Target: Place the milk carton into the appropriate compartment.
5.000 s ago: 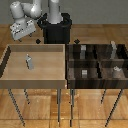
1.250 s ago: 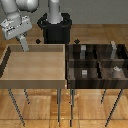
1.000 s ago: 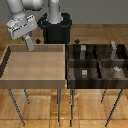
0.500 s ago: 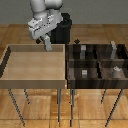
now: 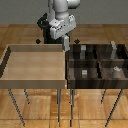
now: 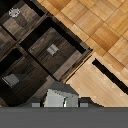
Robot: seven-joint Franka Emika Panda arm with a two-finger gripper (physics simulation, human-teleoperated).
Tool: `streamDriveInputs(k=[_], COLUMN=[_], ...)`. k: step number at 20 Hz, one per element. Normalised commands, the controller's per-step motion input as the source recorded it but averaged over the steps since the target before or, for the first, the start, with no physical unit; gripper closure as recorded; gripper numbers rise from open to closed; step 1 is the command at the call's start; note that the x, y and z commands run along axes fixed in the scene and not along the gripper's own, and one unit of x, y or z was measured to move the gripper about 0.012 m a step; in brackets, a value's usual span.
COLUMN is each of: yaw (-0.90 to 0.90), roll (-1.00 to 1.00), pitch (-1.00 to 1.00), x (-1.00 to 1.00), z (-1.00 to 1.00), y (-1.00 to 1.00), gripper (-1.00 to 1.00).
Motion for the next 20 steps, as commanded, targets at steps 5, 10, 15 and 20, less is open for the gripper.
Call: streamDriveInputs(k=[5, 10, 15, 20], yaw=[0.00, 0.00, 0.00, 0.00], roll=[0.00, 0.00, 0.00, 0.00], pitch=[0.00, 0.00, 0.00, 0.00], x=[-0.27, -1.00, -0.60, 0.00], z=[0.00, 0.00, 0.00, -0.20], y=[0.60, 0.00, 0.20, 0.80], gripper=[1.00, 1.00, 1.00, 1.00])
